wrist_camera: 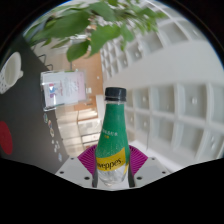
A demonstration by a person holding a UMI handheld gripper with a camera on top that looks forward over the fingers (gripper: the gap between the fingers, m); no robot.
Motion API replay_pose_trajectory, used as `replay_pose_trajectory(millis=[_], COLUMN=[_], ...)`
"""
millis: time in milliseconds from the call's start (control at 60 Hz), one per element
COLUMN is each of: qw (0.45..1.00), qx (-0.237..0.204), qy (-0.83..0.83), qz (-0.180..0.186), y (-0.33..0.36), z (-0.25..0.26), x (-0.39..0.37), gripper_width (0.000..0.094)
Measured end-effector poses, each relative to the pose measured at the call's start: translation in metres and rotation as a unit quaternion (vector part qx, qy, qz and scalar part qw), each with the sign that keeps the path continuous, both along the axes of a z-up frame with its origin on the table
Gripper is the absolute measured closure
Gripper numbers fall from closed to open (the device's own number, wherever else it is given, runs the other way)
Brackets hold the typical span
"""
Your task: Pour water
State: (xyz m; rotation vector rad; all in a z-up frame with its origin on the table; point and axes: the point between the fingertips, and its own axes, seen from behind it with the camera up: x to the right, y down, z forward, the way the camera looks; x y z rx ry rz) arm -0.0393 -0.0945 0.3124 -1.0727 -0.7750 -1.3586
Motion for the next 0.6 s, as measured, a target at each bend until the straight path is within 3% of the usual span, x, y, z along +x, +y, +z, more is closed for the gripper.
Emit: replay_pose_trajectory(millis=[117,317,500,600], qw=[0.975,0.886,0.866,0.873], qx=[0.010,-0.003,-0.026,-0.014], qy=[-0.212,-0.442,-0.480,-0.466], qz=[0.060,0.140,0.138,0.144], y=[0.018,0.032,0.043,0.036], z=[0.000,-0.073,-0.106,-0.093], x=[-0.089,-0.190,-0.193,-0.201], gripper_width=[0.0518,0.0521,0.0519,0.0520])
